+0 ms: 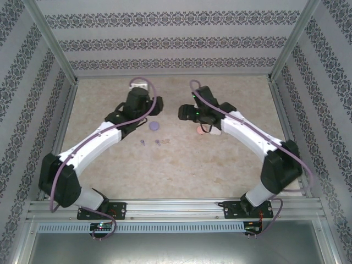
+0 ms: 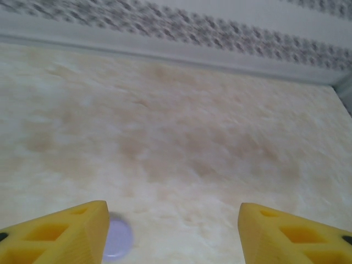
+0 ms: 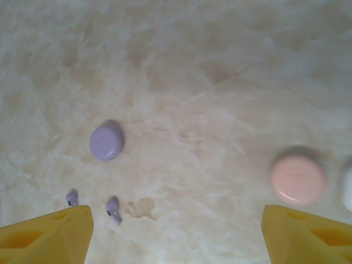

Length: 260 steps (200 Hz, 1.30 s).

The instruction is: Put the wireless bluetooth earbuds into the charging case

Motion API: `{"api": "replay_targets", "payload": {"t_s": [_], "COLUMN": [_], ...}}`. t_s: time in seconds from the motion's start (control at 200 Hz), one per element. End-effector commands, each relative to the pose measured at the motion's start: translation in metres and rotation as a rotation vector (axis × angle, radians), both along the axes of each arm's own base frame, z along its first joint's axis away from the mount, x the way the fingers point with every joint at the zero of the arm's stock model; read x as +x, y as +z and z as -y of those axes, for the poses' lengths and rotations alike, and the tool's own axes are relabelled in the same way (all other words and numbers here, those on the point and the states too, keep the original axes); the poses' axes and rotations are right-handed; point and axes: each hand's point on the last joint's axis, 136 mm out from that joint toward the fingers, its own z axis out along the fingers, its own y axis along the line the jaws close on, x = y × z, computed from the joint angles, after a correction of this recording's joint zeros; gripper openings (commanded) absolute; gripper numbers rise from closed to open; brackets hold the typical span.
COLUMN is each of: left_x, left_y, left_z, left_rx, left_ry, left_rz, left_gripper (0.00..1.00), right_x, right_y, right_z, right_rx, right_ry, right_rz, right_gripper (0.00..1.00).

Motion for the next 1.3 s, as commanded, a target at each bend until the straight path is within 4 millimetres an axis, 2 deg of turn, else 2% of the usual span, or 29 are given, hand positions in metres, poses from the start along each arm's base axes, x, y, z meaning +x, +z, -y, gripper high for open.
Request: {"api": "replay_targets", "payload": {"t_s": [0.0, 0.085, 0.155, 0.3, 0.415, 0.455, 0.554, 0.594, 0.619, 0.859, 0.939, 1.169, 1.294], "left_x": [0.0, -0.006, -0.011, -0.016, -0.018, -0.018, -0.021, -0.023, -0.024, -0.036, -0.037, -0.039, -0.041], "left_y": [0.024, 0.029, 0.03, 0.029, 0.027, 0.026, 0.027, 0.028, 0.029, 0.033, 0.03, 0.023, 0.025], "left_z": [-0.04, -0.065, -0.081, -0.101, -0.112, -0.115, -0.123, -0.129, -0.131, -0.159, -0.165, -0.177, -0.182], "left_rx": [0.007, 0.003, -0.003, -0.014, -0.032, -0.034, -0.025, -0.029, -0.03, -0.089, -0.126, -0.224, -0.247], "left_ry": [0.079, 0.127, 0.152, 0.196, 0.225, 0.242, 0.274, 0.308, 0.319, 0.427, 0.435, 0.454, 0.468], "left_rz": [0.103, 0.12, 0.132, 0.136, 0.134, 0.136, 0.141, 0.142, 0.149, 0.218, 0.213, 0.164, 0.159], "left_gripper": [0.64, 0.67, 0.7, 0.73, 0.74, 0.82, 0.84, 0.96, 1.0, 0.99, 0.99, 0.99, 1.0], "right_x": [0.004, 0.01, 0.017, 0.033, 0.047, 0.051, 0.057, 0.057, 0.058, 0.047, 0.046, 0.044, 0.043], "right_y": [-0.008, -0.015, -0.016, -0.009, 0.009, 0.013, 0.017, 0.015, 0.015, -0.019, -0.034, -0.071, -0.087], "right_z": [-0.022, -0.04, -0.049, -0.066, -0.075, -0.079, -0.092, -0.099, -0.102, -0.14, -0.142, -0.145, -0.143], "right_rx": [-0.113, -0.17, -0.225, -0.299, -0.411, -0.434, -0.448, -0.439, -0.435, -0.296, -0.316, -0.318, -0.338], "right_ry": [0.109, 0.148, 0.159, 0.175, 0.152, 0.146, 0.167, 0.198, 0.21, 0.404, 0.429, 0.437, 0.438], "right_rz": [0.009, 0.022, 0.046, 0.117, 0.248, 0.282, 0.325, 0.32, 0.315, 0.161, 0.092, -0.07, -0.121], "right_gripper": [0.81, 0.85, 0.98, 0.98, 0.98, 0.98, 0.98, 0.98, 0.98, 0.98, 0.96, 0.82, 0.8]}}
